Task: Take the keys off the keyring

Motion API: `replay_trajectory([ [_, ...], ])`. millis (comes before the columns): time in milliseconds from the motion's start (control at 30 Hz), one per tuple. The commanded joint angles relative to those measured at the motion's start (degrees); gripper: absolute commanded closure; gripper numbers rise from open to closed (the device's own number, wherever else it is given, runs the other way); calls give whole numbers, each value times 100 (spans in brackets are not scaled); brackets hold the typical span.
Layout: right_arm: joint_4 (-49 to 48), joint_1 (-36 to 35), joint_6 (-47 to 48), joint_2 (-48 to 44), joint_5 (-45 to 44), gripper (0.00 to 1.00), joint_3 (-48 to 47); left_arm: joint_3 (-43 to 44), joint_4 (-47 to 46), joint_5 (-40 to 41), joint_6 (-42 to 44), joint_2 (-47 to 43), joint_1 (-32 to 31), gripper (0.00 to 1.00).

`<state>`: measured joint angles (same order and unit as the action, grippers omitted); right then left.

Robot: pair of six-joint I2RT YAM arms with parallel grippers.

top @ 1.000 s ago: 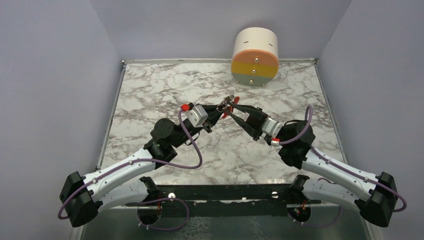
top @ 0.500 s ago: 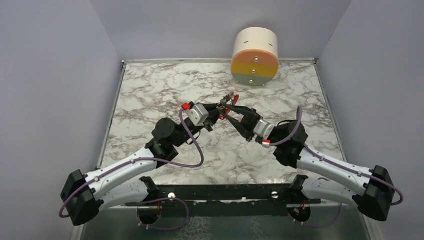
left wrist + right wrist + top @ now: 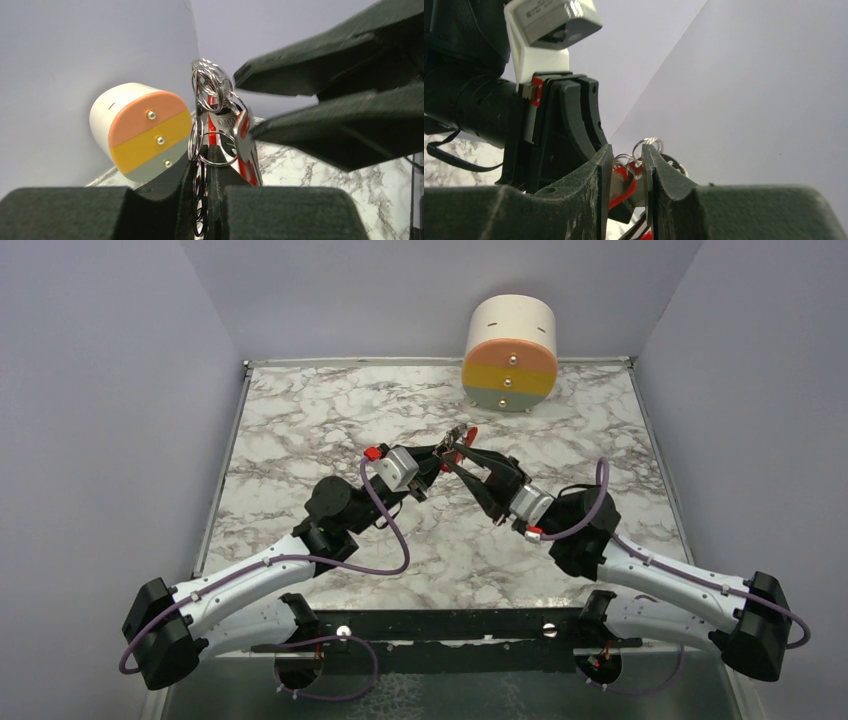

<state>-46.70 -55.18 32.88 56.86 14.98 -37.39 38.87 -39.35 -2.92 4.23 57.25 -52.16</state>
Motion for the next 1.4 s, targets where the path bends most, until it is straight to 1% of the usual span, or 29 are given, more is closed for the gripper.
replay_trajectory([
  [0,95,-100,171,-370,-351,71,-56,-13,-340,183,115,-50,-27,100],
  [233,360,-124,352,-623,-855,72,5,18,-339,268,240,-164,-23,100],
  [300,350,-125,242,-623,-811,72,14,26,-354,306,262,-143,-29,100],
  [400,301,-158,75,-496,-680,77,-30,12,-439,374,267,-108,-23,100],
  [467,238,-234,107,-317,-780,79,-80,0,-509,390,240,-79,-25,100],
  [533,126,-399,293,-112,-1028,79,-89,-11,-565,427,224,-53,-26,100],
  [633,-212,-853,899,210,-1610,78,-41,-28,-640,483,219,-7,-30,100],
  [733,-563,-1188,1389,537,-2168,74,-54,-29,-679,477,210,25,-30,100],
  [833,-1053,-1452,1827,737,-2562,74,15,-52,-687,481,210,10,-39,100],
  [933,-1337,-1599,2036,750,-2707,74,81,-92,-689,510,198,-17,-36,100],
  [1067,-1242,-1713,2103,586,-2770,74,98,-132,-704,670,257,-52,-32,100],
  [1200,-1435,-1865,2239,367,-2894,74,256,-158,-729,802,301,-79,-37,100],
  [1300,-1544,-1915,2468,438,-3075,73,260,-177,-766,819,301,-76,-36,100],
  [1367,-1808,-1996,2765,613,-3263,74,267,-179,-770,810,304,-78,-39,100],
])
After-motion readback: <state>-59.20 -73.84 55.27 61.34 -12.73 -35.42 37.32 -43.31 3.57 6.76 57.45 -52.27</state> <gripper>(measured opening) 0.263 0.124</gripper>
